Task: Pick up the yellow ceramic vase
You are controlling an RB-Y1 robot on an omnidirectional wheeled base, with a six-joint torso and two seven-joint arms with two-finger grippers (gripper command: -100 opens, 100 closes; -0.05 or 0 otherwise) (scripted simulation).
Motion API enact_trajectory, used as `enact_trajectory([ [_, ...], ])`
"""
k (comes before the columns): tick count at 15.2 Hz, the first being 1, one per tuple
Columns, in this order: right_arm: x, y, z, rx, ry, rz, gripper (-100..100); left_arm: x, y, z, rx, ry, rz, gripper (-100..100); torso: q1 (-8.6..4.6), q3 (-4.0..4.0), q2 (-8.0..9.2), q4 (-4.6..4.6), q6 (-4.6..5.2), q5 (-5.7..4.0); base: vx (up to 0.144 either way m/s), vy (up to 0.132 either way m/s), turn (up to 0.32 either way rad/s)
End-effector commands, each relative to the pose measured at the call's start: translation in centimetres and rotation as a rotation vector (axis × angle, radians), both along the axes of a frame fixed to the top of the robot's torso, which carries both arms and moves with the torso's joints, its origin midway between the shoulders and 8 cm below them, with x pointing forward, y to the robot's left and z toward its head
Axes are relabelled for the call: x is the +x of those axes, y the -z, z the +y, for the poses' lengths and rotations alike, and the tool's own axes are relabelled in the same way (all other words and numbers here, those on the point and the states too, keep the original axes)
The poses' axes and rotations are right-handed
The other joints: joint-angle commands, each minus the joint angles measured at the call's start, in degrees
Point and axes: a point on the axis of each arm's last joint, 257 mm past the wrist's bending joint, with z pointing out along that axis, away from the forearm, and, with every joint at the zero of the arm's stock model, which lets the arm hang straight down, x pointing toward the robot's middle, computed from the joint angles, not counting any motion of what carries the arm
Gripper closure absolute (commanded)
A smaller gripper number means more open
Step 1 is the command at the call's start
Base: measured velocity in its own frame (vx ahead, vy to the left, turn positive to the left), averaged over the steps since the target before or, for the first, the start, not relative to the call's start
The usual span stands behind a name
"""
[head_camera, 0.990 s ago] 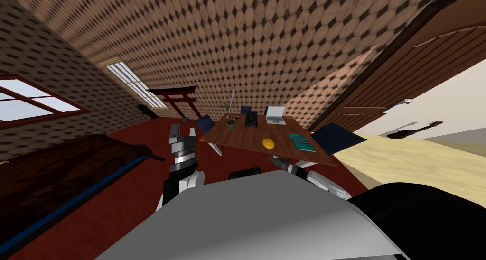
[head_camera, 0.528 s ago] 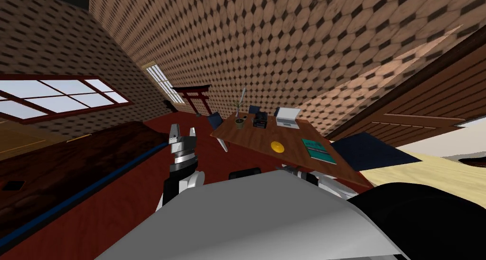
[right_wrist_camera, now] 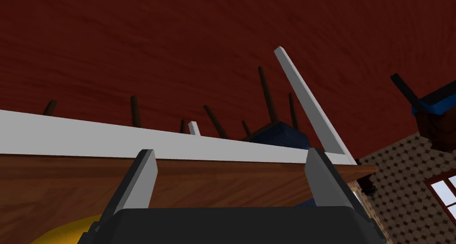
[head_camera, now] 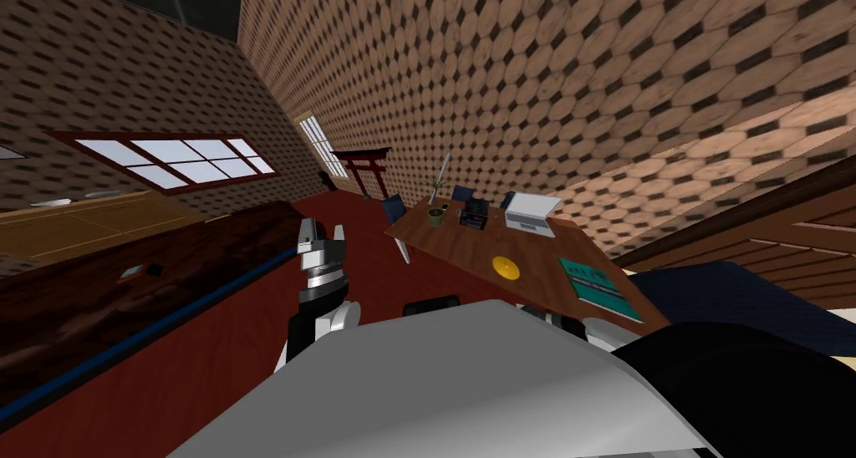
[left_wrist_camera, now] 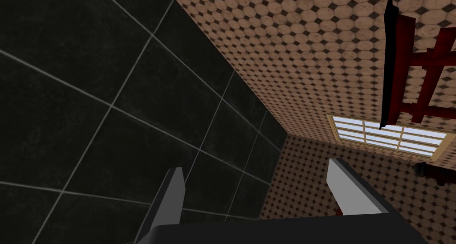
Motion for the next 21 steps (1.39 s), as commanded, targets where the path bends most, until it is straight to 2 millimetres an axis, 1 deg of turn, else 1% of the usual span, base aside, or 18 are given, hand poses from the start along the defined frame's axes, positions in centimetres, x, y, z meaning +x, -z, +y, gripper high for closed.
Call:
enact_trajectory([
  [1,-2.5,0.4,-3.1,-0.063,-0.029,0.067,-100,0.0,0.0,0.0,0.000,0.000,0.000,0,0.00,0.00,0.00,0.00,0.00,0.00,0.015,0.050,0.348],
  [2,-2.6,0.4,-3.2,-0.064,-0.027,0.069,-100,0.0,0.0,0.0,0.000,0.000,0.000,0,0.02,0.00,-0.01,0.00,-0.07,0.01,0.014,0.049,0.306],
  [3,-4.8,0.7,-5.6,-0.115,-0.049,0.124,-100,0.0,0.0,0.0,0.000,0.000,0.000,0,0.03,0.00,-0.01,0.00,-0.04,0.01,0.022,0.062,0.320],
  [4,-4.8,0.6,-5.7,-0.116,-0.050,0.125,-100,0.0,0.0,0.0,0.000,0.000,0.000,0,0.06,-0.02,-0.04,0.00,-0.08,0.01,0.031,0.055,0.298],
  [5,-6.9,0.7,-7.9,-0.161,-0.069,0.177,-100,0.0,0.0,0.0,0.000,0.000,0.000,0,0.06,-0.03,-0.05,-0.01,-0.04,0.02,0.030,0.063,0.363],
  [7,-6.8,0.6,-8.1,-0.167,-0.072,0.178,-100,0.0,0.0,0.0,0.000,0.000,0.000,0,0.11,-0.03,-0.06,-0.01,-0.04,0.03,0.027,0.047,0.186],
  [8,-8.5,0.4,-10.1,-0.208,-0.098,0.223,-100,0.0,0.0,0.0,0.000,0.000,0.000,0,0.06,-0.02,-0.03,-0.01,0.01,0.02,0.035,0.041,0.206],
  [10,-8.8,0.4,-10.5,-0.214,-0.092,0.230,-100,0.0,0.0,0.0,0.000,0.000,0.000,0,0.04,-0.04,-0.07,-0.01,-0.05,0.01,0.032,0.035,0.203],
  [12,-12.1,-0.5,-14.7,-0.299,-0.131,0.322,-100,0.0,0.0,0.0,0.000,0.000,0.000,0,0.03,-0.02,-0.05,0.00,-0.05,0.01,0.036,0.056,0.370],
  [13,-12.3,-0.5,-15.0,-0.302,-0.128,0.325,-100,0.0,0.0,0.0,0.000,0.000,0.000,0,0.10,-0.05,-0.10,-0.01,-0.11,0.03,0.050,0.050,0.412],
  [14,-12.3,-0.5,-15.0,-0.302,-0.128,0.325,-100,0.0,0.0,0.0,0.000,0.000,0.000,0,0.09,-0.07,-0.12,-0.02,-0.07,0.03,0.042,0.028,0.110],
  [15,-13.7,-1.2,-16.9,-0.339,-0.146,0.367,-100,0.0,0.0,0.0,0.000,0.000,0.000,0,0.05,-0.06,-0.10,-0.02,0.01,0.02,0.042,0.044,0.142],
  [17,-13.8,-1.2,-17.0,-0.342,-0.144,0.369,-100,0.0,0.0,0.0,0.000,0.000,0.000,0,0.08,-0.05,-0.08,-0.01,-0.03,0.02,0.034,0.037,0.144],
  [19,-16.3,-2.6,-20.5,-0.410,-0.171,0.444,-100,0.0,0.0,0.0,0.000,0.000,0.000,0,0.05,-0.03,-0.06,0.00,-0.06,0.01,0.048,0.044,0.353],
  [20,-16.3,-2.6,-20.5,-0.410,-0.171,0.444,-100,0.0,0.0,0.0,0.000,0.000,0.000,0,0.08,-0.06,-0.12,-0.02,-0.09,0.04,0.068,0.038,0.300],
  [21,-17.3,-3.4,-22.0,-0.439,-0.182,0.476,-100,0.0,0.0,0.0,0.000,0.000,0.000,0,0.07,-0.09,-0.16,-0.02,-0.05,0.02,0.069,0.038,0.257],
])
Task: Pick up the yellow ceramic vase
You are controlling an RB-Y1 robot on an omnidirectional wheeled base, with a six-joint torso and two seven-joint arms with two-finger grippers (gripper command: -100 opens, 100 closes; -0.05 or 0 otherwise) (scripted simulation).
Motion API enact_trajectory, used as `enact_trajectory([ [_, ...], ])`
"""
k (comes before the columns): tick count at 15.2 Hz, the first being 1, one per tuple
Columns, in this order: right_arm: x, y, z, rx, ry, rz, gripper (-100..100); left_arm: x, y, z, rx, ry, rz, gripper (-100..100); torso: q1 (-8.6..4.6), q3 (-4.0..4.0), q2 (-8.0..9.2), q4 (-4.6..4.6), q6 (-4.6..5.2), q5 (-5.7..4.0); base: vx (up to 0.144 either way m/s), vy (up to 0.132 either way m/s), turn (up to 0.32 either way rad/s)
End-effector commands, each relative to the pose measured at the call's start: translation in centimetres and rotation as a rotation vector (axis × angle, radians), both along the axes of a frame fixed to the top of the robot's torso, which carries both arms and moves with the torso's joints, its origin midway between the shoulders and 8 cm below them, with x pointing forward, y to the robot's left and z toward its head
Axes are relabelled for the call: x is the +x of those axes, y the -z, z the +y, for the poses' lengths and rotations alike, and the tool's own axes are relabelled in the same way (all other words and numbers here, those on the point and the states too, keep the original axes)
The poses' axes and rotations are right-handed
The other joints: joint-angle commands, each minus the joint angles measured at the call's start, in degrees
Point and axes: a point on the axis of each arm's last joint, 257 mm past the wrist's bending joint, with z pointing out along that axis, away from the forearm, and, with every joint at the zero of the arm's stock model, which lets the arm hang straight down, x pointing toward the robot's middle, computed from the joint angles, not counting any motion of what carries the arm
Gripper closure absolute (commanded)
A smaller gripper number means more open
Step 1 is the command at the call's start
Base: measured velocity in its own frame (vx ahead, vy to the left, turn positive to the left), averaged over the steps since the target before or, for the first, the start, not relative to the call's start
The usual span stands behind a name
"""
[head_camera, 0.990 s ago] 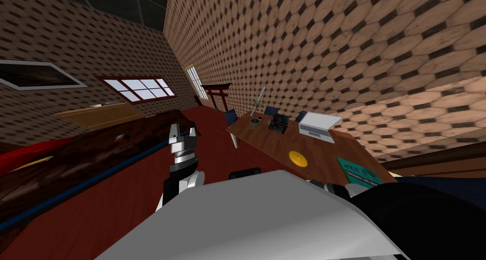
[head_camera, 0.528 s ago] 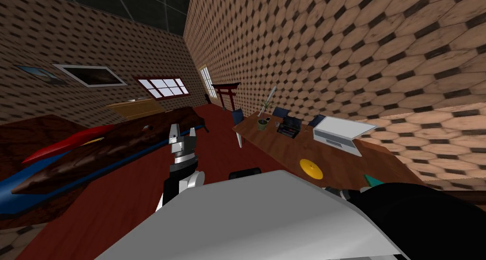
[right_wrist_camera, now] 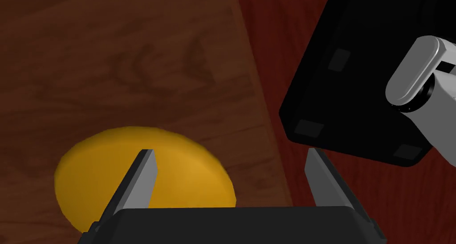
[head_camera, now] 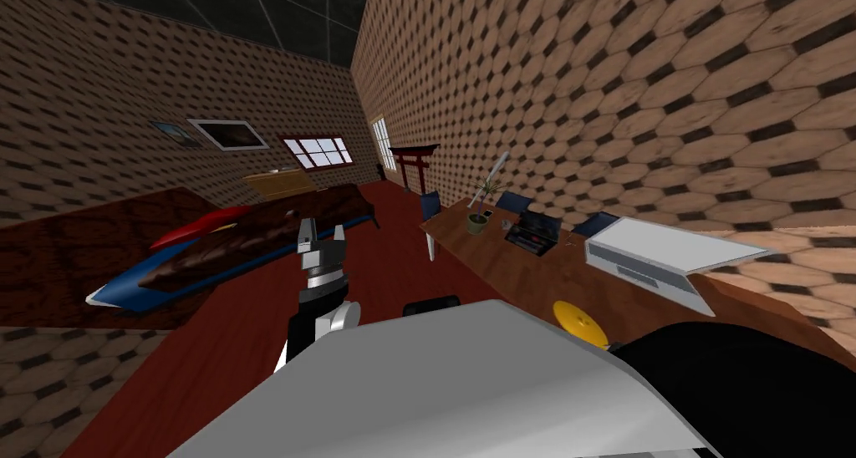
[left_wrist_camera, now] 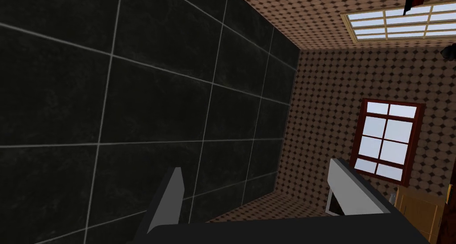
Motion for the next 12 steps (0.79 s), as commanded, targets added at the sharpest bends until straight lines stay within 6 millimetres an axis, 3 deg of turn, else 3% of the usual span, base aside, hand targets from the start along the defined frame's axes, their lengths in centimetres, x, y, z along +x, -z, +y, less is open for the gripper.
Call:
enact_trajectory([
  [1,-1.6,-1.5,-2.7,-0.050,-0.018,0.056,-100,0.0,0.0,0.0,0.000,0.000,0.000,0,0.00,0.00,0.00,0.00,0.00,0.00,0.085,0.056,0.391],
  [2,-1.6,-1.5,-2.7,-0.050,-0.018,0.056,-100,0.0,0.0,0.0,0.000,0.000,0.000,0,0.04,-0.03,-0.06,-0.01,-0.04,0.02,0.089,0.052,0.277],
  [6,-3.6,-3.5,-6.1,-0.118,-0.046,0.131,-100,0.0,0.0,0.0,0.000,0.000,0.000,0,0.05,-0.07,-0.12,-0.03,0.00,0.01,0.095,0.041,0.263],
  [7,-3.1,-3.1,-5.3,-0.099,-0.039,0.110,-100,0.0,0.0,0.0,0.000,0.000,0.000,0,0.05,-0.09,-0.16,-0.03,-0.04,0.01,0.064,0.018,0.142],
  [12,-5.1,-0.4,-3.7,-0.098,-0.019,0.109,-100,0.0,0.0,0.0,0.000,0.000,0.000,0,-0.33,0.20,0.35,0.08,0.10,-0.10,0.000,-0.052,0.060],
])
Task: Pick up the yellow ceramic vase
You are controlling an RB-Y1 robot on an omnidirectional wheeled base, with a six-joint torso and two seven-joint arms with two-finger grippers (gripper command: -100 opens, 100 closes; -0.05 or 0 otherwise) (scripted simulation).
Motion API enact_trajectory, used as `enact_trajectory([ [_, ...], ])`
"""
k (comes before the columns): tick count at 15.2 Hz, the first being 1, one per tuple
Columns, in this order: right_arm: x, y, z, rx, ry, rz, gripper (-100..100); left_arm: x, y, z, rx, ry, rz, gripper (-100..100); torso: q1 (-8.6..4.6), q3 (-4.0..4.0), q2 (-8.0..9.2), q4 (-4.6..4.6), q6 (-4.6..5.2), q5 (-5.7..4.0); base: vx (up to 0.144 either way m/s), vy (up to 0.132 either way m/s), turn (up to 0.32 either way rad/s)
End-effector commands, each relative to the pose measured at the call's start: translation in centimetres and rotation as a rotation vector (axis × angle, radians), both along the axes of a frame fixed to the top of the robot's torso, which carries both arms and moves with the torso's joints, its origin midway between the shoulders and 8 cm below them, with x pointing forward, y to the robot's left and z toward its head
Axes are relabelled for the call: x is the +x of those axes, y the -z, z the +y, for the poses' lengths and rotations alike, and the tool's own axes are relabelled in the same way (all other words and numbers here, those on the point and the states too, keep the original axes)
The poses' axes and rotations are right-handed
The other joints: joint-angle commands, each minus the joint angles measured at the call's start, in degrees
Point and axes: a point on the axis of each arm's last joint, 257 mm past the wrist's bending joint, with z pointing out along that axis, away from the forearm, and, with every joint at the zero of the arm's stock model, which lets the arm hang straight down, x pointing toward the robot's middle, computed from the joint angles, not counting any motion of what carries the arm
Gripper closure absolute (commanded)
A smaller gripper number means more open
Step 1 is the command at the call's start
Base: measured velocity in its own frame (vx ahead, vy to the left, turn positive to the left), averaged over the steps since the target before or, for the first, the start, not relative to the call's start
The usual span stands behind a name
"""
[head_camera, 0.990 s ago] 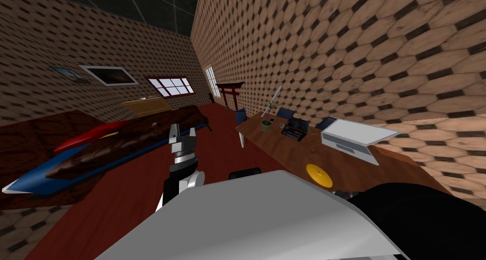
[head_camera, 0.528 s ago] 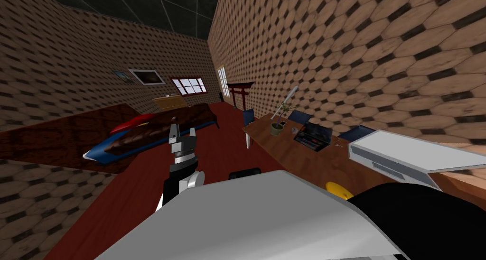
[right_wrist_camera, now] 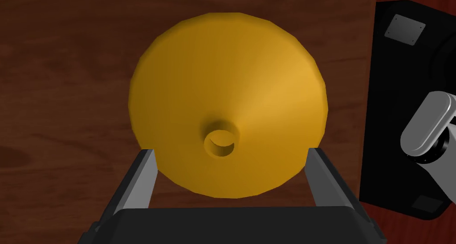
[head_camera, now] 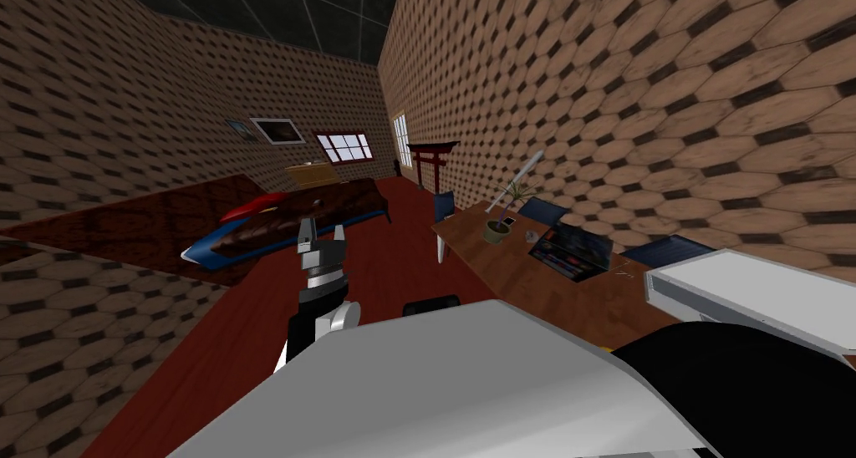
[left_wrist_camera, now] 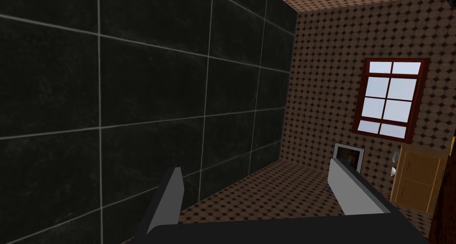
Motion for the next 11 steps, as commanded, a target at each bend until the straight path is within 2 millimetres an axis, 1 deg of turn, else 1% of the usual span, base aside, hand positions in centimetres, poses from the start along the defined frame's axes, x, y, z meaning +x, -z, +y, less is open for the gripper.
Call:
enact_trajectory([
  [1,0.0,0.0,0.0,0.000,0.000,0.000,-100,0.0,0.0,0.0,0.000,0.000,0.000,0,0.00,0.00,0.00,0.00,0.00,0.00,-0.006,-0.039,0.023],
  [2,-0.1,0.1,0.0,-0.001,-0.001,0.000,100,0.0,0.0,0.0,0.000,0.000,0.000,0,0.05,0.00,0.00,0.00,0.00,0.02,-0.002,-0.015,0.003],
  [6,-0.1,0.1,0.1,0.001,-0.003,0.000,100,0.0,0.0,0.0,0.000,0.000,0.000,0,0.15,0.01,0.02,0.01,0.05,0.00,0.000,-0.002,0.000],
  [7,0.6,-0.8,-0.5,-0.002,-0.008,0.002,100,0.0,0.0,0.0,0.000,0.000,0.000,0,0.13,0.02,0.02,0.02,0.04,0.00,0.002,0.030,-0.060],
  [10,1.6,-2.2,-1.4,-0.004,-0.020,0.006,100,0.0,0.0,0.0,0.000,0.000,0.000,0,0.42,0.02,0.04,0.01,0.06,0.10,-0.002,0.068,-0.082],
  [11,1.2,-1.6,-0.9,-0.004,-0.018,0.005,100,0.0,0.0,0.0,0.000,0.000,0.000,0,0.49,0.02,0.02,0.01,0.03,0.13,0.001,0.047,-0.026],
])
